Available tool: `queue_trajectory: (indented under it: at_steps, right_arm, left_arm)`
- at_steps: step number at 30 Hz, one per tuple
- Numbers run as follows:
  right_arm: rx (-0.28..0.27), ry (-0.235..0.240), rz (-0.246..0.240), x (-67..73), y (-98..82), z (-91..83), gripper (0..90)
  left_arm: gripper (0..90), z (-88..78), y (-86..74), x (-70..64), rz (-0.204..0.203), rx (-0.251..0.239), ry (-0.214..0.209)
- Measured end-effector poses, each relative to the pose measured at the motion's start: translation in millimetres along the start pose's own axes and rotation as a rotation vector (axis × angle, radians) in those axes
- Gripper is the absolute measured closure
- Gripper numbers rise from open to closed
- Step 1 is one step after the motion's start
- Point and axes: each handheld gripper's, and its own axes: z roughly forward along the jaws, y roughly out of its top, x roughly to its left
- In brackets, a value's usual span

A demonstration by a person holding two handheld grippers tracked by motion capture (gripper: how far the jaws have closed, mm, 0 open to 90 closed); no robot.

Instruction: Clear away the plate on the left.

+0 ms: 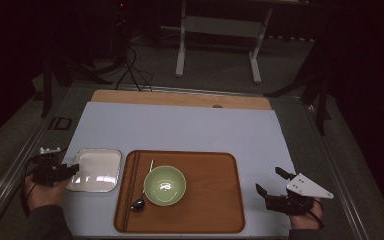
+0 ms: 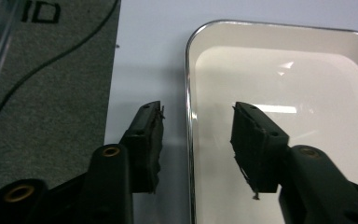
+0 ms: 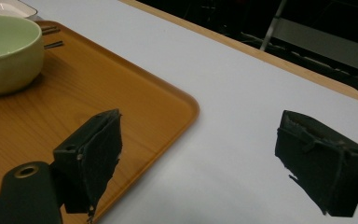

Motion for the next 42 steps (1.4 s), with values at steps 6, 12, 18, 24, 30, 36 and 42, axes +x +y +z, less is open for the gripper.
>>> queue_trajectory:
  at_steps: [6,12,18,24,30,36,42]
  right_arm:
    - [0.000,0.001,-0.001,0.0,0.0,0.2,14.2]
    - [0.000,0.001,-0.001,0.1,0.0,0.3,14.1]
    - [0.003,0.001,-0.003,-0.1,-0.1,0.5,14.1]
    - [0.005,0.001,-0.003,-0.1,-0.1,0.6,14.1]
    - [0.005,0.000,-0.002,-0.2,-0.1,0.6,14.1]
    - [0.005,-0.001,-0.002,-0.2,-0.1,0.4,14.1]
    - [0.005,-0.001,-0.001,-0.3,-0.2,0.4,14.1]
  left_arm:
    - [66.5,0.9,-1.8,4.2,-0.024,0.020,-0.004]
    - [72.9,4.6,-3.4,6.8,-0.038,0.054,-0.012]
    - [82.0,4.6,-3.9,9.3,-0.055,0.058,-0.061]
    - [86.5,3.9,-5.5,15.0,-0.106,0.060,-0.106]
    - [88.9,3.0,-7.9,23.3,-0.187,0.050,-0.173]
    - [89.2,-0.2,-8.0,25.5,-0.213,0.029,-0.195]
    - [89.2,-8.9,-8.1,30.0,-0.259,-0.043,-0.185]
